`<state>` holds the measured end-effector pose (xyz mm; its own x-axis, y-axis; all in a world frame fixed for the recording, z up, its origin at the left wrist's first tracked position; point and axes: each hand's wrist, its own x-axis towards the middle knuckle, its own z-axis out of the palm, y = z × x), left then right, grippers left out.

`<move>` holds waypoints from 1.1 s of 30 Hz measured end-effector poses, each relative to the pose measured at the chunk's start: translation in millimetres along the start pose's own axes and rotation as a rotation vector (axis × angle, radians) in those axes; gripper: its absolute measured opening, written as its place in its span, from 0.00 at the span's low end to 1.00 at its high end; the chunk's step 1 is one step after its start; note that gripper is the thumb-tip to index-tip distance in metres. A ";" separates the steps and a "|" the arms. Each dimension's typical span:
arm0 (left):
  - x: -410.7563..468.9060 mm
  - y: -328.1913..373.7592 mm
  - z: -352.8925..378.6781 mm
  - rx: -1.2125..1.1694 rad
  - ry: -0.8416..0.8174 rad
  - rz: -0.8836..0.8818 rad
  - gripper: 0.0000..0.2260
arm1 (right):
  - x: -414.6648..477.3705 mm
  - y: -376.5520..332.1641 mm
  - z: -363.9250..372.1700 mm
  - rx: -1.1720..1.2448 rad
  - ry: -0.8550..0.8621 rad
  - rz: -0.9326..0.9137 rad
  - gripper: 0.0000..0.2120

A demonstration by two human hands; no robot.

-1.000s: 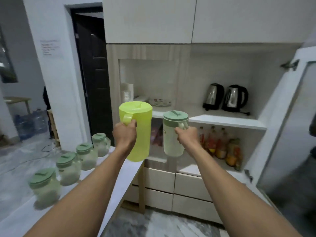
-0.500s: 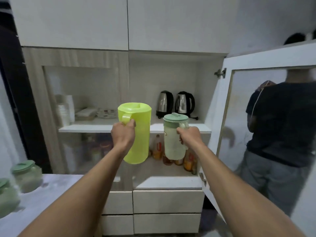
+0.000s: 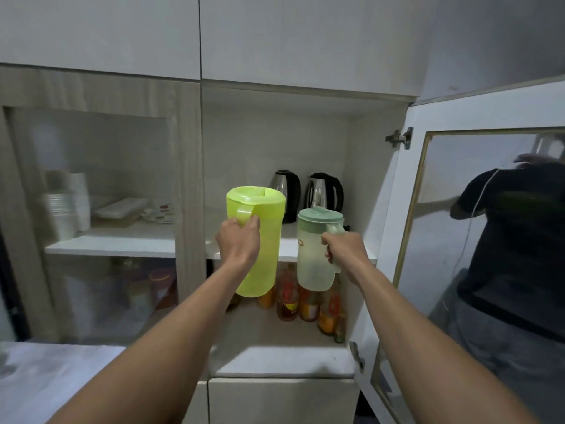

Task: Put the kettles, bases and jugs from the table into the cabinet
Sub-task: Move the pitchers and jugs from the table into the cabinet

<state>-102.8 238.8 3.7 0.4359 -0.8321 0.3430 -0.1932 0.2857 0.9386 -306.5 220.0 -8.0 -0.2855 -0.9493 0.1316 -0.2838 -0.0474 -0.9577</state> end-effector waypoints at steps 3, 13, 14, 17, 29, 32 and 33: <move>34.1 -4.4 21.0 0.001 0.016 0.008 0.15 | 37.8 -1.7 10.1 0.014 -0.005 -0.015 0.04; 129.6 -16.3 75.5 0.006 0.053 0.005 0.13 | 153.8 -21.4 40.8 0.049 -0.047 -0.059 0.05; 136.0 -18.0 77.2 0.013 0.059 0.003 0.12 | 163.6 -21.7 45.3 0.052 -0.056 -0.061 0.05; 155.5 -24.8 80.5 0.036 0.086 0.005 0.11 | 189.7 -18.8 62.3 0.074 -0.082 -0.059 0.03; 247.4 -64.6 115.5 0.113 0.284 -0.027 0.13 | 297.1 -8.7 148.6 0.091 -0.168 -0.084 0.08; 270.5 -77.8 127.5 0.134 0.327 -0.046 0.15 | 326.8 -5.0 165.8 0.063 -0.199 -0.075 0.10; 279.8 -81.6 131.7 0.149 0.346 -0.053 0.16 | 338.8 -4.0 173.7 0.051 -0.219 -0.077 0.11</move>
<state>-80.9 -79.9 18.3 0.7146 -0.6269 0.3102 -0.2775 0.1530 0.9485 -243.1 -155.4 -4.1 -0.0581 -0.9867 0.1517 -0.2487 -0.1329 -0.9594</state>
